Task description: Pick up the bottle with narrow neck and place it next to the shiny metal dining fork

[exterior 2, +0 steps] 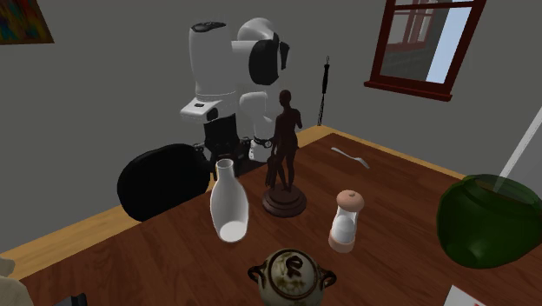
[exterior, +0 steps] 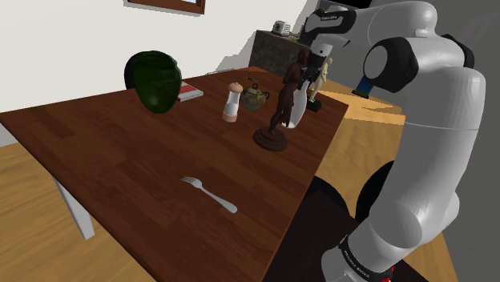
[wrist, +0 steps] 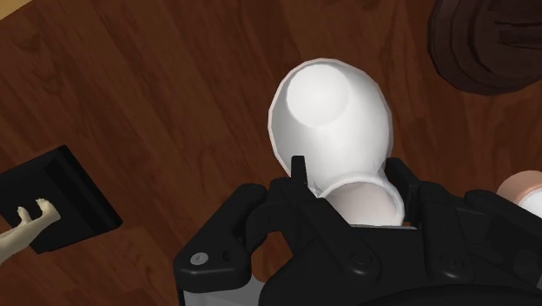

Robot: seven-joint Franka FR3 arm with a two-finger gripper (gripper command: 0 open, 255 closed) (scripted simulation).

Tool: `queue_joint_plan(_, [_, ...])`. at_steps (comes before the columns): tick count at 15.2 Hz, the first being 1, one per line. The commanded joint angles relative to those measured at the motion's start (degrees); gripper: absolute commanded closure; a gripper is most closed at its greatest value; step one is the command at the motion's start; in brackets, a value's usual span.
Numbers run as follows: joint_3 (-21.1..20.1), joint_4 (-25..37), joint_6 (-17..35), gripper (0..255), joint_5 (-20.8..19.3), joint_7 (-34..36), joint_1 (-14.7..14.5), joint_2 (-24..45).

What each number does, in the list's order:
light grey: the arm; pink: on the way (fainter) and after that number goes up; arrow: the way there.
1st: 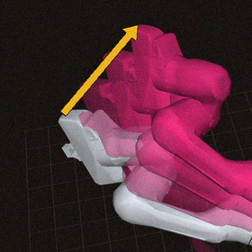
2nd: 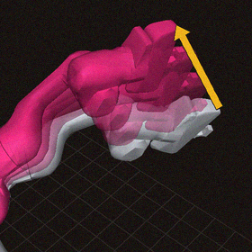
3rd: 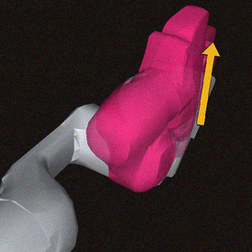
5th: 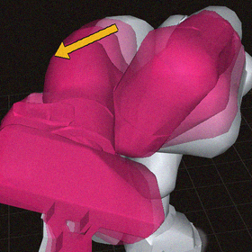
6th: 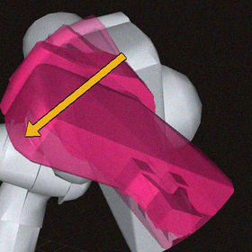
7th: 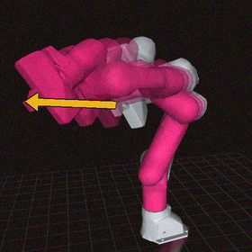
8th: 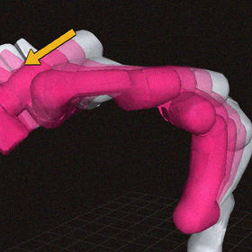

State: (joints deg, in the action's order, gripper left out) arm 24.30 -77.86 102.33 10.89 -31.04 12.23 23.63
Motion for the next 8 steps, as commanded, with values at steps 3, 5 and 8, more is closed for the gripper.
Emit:
queue_joint_plan(3, [0.1, 3.4, -3.1, 255, 0.0, 0.2, 0.4, 0.3])
queue_joint_plan(5, [0.1, 5.4, -4.8, 255, 0.1, 0.2, 0.7, 0.5])
queue_joint_plan(8, [0.1, 8.6, -7.4, 255, 0.3, 0.3, 1.2, 1.1])
